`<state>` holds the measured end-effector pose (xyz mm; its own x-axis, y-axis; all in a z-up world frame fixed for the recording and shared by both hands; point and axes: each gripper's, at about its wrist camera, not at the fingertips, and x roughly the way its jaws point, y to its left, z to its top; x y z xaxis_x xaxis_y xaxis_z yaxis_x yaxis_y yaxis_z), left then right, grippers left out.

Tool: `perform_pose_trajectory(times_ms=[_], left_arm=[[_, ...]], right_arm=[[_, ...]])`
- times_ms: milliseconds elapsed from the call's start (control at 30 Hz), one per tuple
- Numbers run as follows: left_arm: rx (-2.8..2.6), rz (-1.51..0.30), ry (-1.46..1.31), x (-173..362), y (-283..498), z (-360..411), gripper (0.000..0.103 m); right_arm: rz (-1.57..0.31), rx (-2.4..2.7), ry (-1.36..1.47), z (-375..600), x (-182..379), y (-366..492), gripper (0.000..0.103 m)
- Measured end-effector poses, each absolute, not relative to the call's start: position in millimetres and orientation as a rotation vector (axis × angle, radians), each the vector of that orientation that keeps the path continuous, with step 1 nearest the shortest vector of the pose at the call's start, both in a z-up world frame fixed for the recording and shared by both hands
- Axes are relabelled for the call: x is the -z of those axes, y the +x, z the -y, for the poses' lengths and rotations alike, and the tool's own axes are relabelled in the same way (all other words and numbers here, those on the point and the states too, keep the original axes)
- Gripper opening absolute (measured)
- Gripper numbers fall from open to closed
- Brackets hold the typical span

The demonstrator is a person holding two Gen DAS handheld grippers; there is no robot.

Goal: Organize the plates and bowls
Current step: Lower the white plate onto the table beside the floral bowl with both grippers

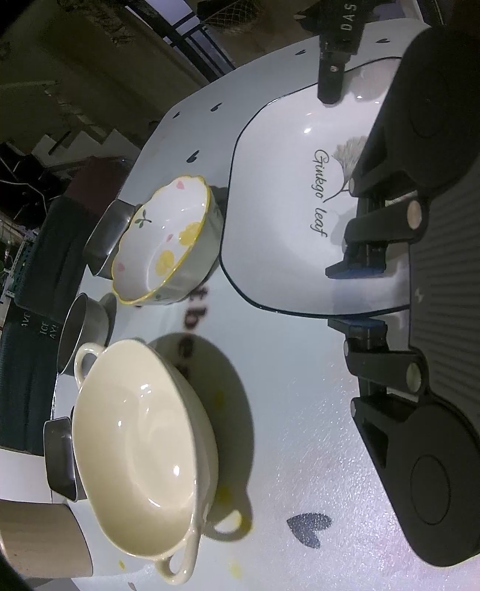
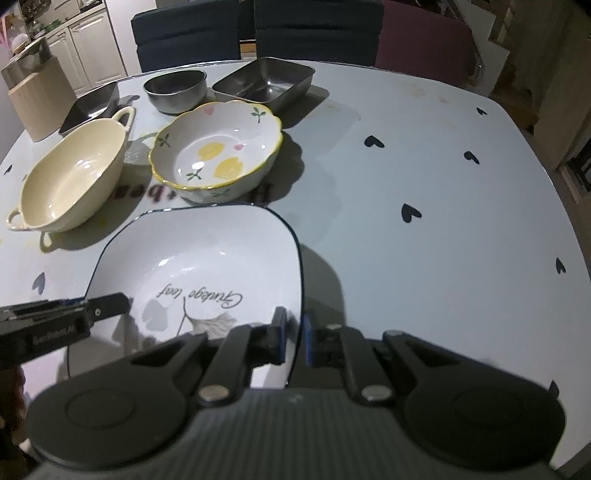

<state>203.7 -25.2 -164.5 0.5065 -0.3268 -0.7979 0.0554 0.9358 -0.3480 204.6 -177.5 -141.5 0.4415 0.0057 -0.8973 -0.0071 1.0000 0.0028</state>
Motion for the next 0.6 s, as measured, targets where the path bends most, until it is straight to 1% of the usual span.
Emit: perform_pose_trajectory(times_ms=[600], left_arm=[[0.25, -1.025, -0.231, 164.2, 205.4, 28.8, 0.023]], right_arm=[[-1.135, -0.007, -0.043, 171.7, 147.1, 210.5, 0.01]])
